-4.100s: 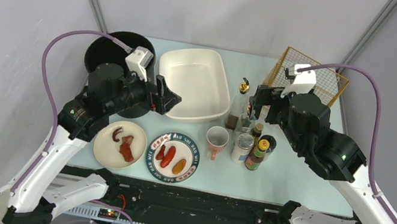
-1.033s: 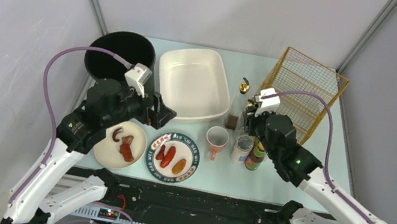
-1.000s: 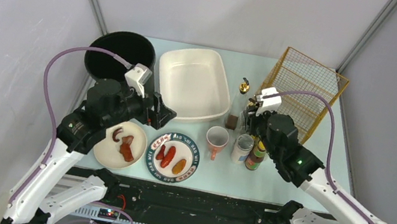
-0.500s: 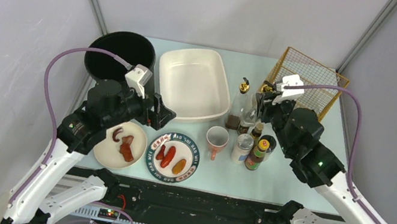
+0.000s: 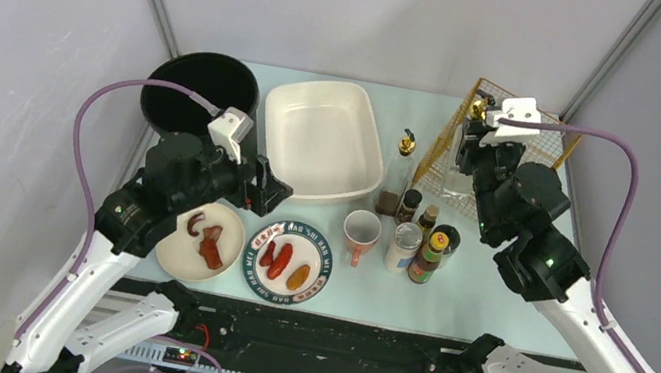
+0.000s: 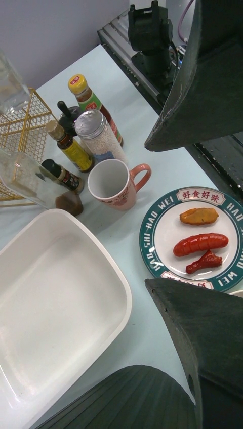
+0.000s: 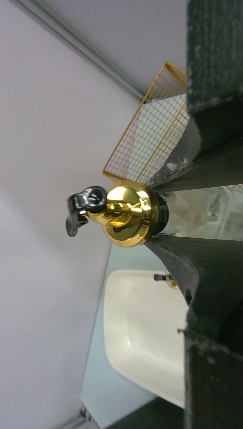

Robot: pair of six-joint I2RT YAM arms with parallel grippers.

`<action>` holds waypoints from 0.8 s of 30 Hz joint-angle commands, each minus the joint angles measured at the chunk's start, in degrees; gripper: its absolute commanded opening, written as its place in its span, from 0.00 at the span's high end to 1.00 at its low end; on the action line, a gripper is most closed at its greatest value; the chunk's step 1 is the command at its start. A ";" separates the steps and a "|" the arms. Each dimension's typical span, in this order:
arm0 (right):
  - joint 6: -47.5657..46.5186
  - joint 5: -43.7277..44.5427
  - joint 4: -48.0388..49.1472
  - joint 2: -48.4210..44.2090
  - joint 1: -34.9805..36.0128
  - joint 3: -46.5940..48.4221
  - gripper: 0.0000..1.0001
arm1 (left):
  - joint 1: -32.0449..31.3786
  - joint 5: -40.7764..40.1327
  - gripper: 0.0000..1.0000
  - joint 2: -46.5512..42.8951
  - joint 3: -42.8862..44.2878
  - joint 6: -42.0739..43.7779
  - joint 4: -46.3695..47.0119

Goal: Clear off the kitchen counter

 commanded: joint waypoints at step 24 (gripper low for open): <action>5.31 -10.84 24.22 18.90 -23.52 15.09 1.00 | -0.09 -0.70 0.02 0.97 0.69 2.92 0.96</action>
